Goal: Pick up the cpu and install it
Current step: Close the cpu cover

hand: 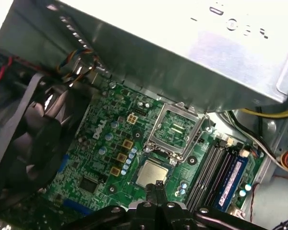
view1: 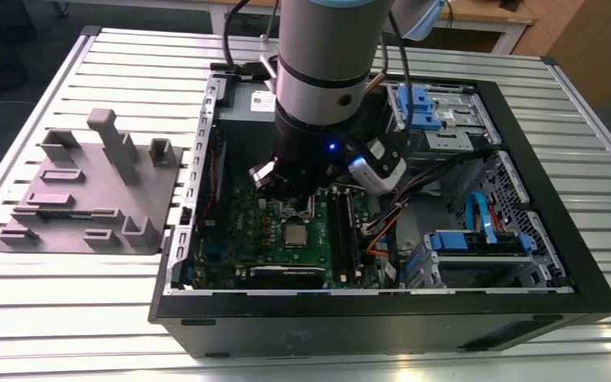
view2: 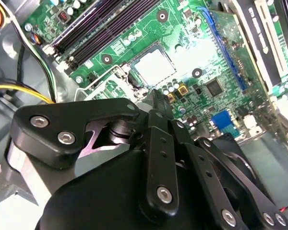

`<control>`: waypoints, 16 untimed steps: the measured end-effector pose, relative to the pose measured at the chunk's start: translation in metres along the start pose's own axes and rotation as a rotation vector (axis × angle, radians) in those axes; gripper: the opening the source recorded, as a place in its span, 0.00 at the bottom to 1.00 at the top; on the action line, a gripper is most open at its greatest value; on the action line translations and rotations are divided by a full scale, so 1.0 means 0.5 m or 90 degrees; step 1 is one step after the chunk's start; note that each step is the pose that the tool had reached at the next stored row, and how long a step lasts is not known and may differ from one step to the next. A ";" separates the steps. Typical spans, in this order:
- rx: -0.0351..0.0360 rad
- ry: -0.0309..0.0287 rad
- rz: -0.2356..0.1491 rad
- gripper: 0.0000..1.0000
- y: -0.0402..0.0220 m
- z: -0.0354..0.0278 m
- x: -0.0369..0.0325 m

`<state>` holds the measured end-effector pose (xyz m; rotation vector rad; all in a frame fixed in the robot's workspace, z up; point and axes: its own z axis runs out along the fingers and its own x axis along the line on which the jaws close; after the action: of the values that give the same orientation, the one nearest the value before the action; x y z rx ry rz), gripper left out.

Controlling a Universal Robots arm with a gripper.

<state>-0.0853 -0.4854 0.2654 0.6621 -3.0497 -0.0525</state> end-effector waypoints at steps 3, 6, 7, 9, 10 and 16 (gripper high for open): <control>0.0004 0.0012 -0.032 0.10 0.000 0.000 0.000; 0.0008 0.0024 -0.065 0.10 0.000 0.000 0.000; 0.0010 0.0028 -0.076 0.10 0.000 0.000 0.000; 0.0013 0.0036 -0.096 0.10 0.000 0.000 0.000; 0.0014 0.0040 -0.107 0.10 0.000 0.000 0.000; 0.0022 0.0062 -0.165 0.10 0.000 0.000 0.000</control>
<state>-0.0853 -0.4853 0.2652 1.0505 -2.9343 -0.0478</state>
